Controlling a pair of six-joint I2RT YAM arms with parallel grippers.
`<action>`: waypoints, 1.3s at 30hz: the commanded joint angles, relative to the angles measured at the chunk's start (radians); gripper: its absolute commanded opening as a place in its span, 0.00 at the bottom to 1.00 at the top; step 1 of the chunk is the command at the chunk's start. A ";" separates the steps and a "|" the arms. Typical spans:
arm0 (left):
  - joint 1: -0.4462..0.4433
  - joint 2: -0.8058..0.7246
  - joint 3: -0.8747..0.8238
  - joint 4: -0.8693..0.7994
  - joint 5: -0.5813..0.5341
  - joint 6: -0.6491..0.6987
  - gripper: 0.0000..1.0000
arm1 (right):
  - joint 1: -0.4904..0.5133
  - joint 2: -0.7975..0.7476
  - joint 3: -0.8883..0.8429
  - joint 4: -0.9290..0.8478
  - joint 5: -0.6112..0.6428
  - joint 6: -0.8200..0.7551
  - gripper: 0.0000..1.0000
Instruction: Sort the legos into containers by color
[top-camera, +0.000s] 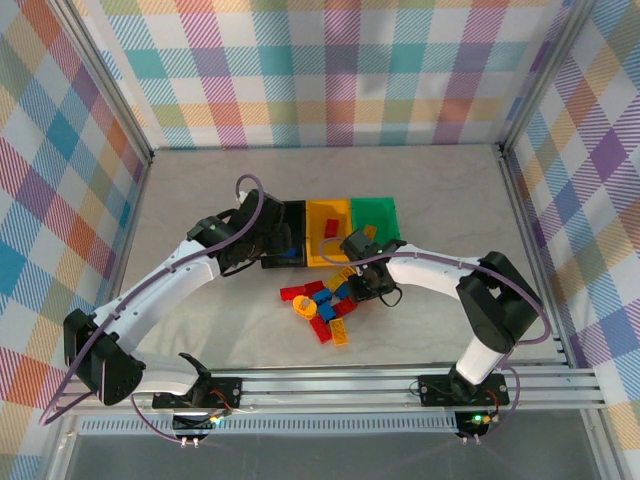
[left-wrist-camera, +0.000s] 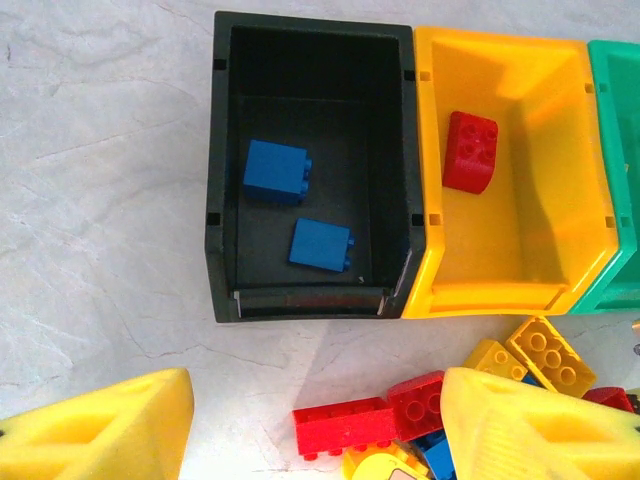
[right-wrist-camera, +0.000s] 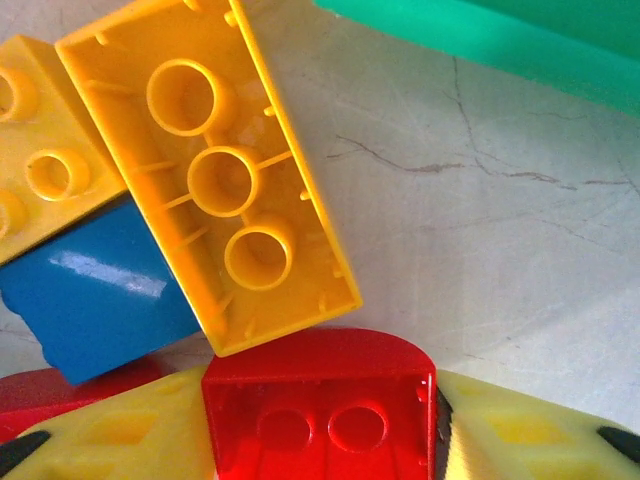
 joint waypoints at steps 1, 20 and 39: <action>-0.001 -0.028 0.011 -0.030 -0.018 0.021 0.66 | -0.004 -0.035 0.023 -0.044 0.002 -0.020 0.52; -0.002 -0.090 -0.025 -0.054 -0.020 0.006 0.66 | -0.060 -0.046 0.305 -0.092 -0.038 -0.077 0.52; -0.028 -0.184 -0.177 -0.127 0.062 -0.034 0.65 | -0.130 0.341 0.770 -0.129 -0.062 -0.148 0.68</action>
